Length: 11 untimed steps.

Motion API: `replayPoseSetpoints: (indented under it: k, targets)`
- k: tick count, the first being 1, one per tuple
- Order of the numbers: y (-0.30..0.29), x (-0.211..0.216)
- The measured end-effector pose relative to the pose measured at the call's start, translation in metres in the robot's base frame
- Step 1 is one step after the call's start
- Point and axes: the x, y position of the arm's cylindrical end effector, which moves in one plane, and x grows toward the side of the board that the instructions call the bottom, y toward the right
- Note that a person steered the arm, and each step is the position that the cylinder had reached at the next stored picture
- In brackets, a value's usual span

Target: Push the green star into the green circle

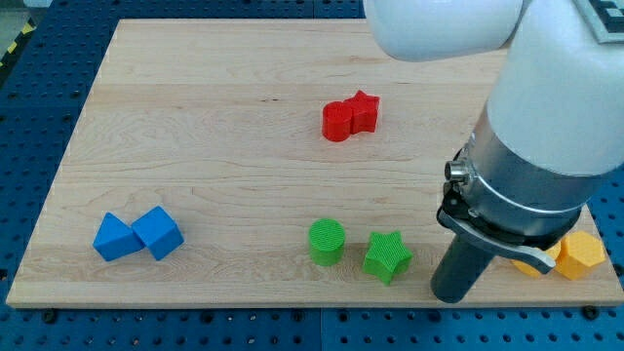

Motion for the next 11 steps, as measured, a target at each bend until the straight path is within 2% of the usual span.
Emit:
replayPoseSetpoints:
  k: [2,5,9,10,11]
  targets:
    - [-0.003,-0.013]
    - [-0.040,-0.020]
    - [-0.039,-0.020]
    - [-0.035,-0.030]
    - [-0.033,-0.069]
